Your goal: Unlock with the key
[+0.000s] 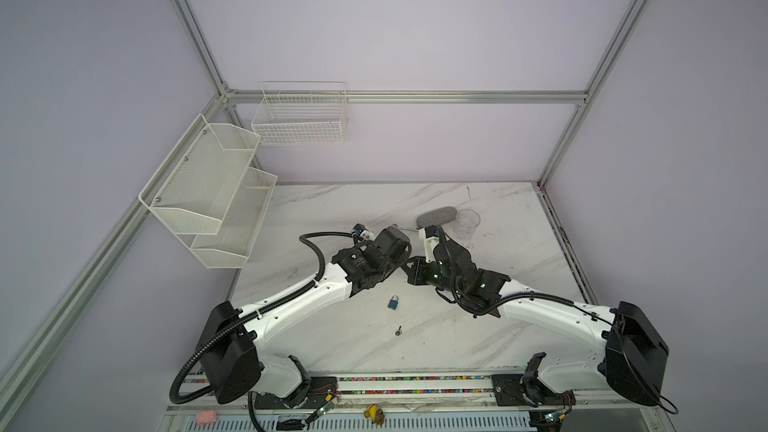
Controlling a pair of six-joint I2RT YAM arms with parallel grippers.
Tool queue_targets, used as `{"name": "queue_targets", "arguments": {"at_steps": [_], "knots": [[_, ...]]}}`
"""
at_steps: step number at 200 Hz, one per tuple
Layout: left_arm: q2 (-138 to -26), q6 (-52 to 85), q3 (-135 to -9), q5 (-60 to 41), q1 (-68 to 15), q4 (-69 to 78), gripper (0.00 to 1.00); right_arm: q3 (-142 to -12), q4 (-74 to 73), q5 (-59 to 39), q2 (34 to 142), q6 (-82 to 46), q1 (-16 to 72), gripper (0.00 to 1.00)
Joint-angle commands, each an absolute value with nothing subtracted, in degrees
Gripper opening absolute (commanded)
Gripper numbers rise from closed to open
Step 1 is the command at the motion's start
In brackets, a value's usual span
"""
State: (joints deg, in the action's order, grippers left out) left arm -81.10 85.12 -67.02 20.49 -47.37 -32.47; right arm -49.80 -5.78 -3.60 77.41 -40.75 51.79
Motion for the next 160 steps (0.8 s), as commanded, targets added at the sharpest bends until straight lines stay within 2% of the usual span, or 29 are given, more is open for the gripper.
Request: {"name": "queue_targets", "arguments": {"at_steps": [1, 160], "knots": [[-79.0, 85.9, -66.0, 22.6, -47.4, -31.8, 0.0, -49.7, -3.7, -1.5, 75.6, -40.5, 52.1, 0.0], [-79.5, 85.9, -66.3, 21.3, -47.5, -31.2, 0.0, -51.1, -4.7, -0.7, 77.3, -40.2, 52.8, 0.0]]}}
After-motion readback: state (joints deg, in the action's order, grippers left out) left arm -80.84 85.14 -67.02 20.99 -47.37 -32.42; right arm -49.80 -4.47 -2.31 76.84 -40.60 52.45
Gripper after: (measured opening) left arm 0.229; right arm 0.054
